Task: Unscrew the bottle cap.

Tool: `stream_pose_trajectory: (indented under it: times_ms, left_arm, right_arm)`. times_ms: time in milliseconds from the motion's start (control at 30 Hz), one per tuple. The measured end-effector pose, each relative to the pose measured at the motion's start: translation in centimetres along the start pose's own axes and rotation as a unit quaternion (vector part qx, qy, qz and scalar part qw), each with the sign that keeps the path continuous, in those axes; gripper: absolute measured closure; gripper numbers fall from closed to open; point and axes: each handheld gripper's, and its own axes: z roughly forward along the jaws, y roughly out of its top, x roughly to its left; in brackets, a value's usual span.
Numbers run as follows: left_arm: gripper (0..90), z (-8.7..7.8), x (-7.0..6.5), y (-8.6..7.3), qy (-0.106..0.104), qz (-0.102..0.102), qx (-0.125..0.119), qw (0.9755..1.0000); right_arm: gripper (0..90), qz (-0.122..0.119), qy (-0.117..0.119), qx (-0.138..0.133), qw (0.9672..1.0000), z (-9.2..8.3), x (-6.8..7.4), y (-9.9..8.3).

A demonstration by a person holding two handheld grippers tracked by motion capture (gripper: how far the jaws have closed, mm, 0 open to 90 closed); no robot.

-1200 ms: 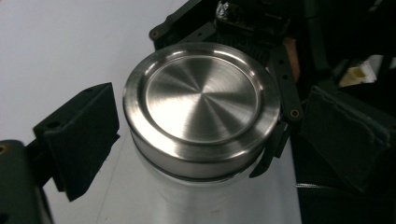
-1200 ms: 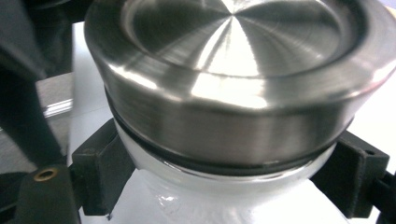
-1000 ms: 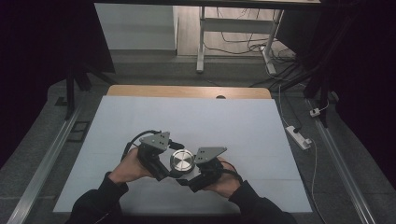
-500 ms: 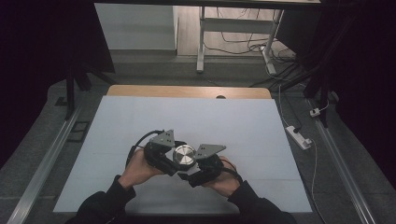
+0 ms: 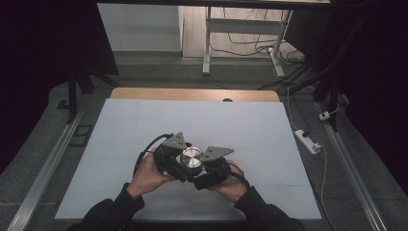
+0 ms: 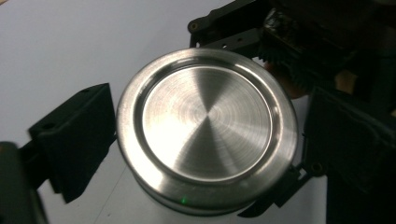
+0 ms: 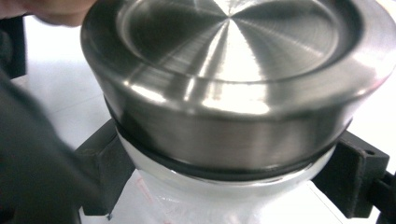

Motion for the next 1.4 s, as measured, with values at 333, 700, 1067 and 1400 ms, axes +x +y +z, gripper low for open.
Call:
stream_pose_trajectory:
  times_ms: [333, 700, 1067, 1400]
  left_arm:
    - [6.6, -1.3, 0.3, -0.7, -0.076, 0.092, 0.007, 0.9928]
    - [18.0, -1.4, 0.5, -1.1, -0.082, 0.092, -0.009, 0.9923]
    - [18.6, 0.0, 0.0, -0.4, 0.009, 0.016, 0.003, 0.9998]
    - [18.7, -0.5, -0.4, 0.2, 0.033, 0.007, -0.002, 0.9994]
  right_arm:
    - [14.8, -0.032, 0.062, -0.014, 0.9975, -0.3, 0.6, 0.1]
    - [14.9, -0.048, 0.076, -0.019, 0.9957, -0.4, 1.2, 0.3]
    - [14.8, -0.013, 0.006, -0.003, 0.9999, 0.1, 0.4, 0.2]
    - [14.8, -0.001, -0.006, 0.001, 1.0, 0.4, 0.3, 0.1]
